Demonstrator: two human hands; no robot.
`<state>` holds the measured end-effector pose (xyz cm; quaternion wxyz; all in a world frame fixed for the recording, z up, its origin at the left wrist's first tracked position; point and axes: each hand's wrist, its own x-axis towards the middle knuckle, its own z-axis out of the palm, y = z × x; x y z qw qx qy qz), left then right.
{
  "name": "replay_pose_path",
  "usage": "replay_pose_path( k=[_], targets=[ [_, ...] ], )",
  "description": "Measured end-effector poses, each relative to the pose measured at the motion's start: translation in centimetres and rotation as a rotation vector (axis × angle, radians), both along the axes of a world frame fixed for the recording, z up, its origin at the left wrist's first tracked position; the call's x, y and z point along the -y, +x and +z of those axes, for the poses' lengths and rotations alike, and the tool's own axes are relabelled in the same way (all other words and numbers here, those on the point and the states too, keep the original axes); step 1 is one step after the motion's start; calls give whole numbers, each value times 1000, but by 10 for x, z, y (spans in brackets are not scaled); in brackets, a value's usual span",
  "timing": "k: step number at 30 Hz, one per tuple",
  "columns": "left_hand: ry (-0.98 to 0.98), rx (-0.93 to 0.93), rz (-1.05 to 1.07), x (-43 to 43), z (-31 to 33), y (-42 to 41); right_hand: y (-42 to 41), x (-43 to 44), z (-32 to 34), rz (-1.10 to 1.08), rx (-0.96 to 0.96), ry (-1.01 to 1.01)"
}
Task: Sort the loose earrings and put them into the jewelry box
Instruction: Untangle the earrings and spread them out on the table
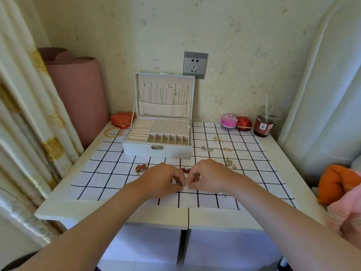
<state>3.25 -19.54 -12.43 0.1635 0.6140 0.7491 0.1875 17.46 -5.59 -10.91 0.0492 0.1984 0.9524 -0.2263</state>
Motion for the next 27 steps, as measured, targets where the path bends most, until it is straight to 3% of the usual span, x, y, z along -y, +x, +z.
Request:
replay_pose_path(
  k=[19, 23, 27],
  targets=[
    [-7, -146, 46, 6, -7, -2, -7, 15, -6, -10, 7, -7],
    [-39, -99, 37, 2, 1, -5, 0, 2, 2, -74, -49, -121],
    [54, 32, 69, -14, 18, -6, 13, -31, 21, -180, -184, -118]
  ],
)
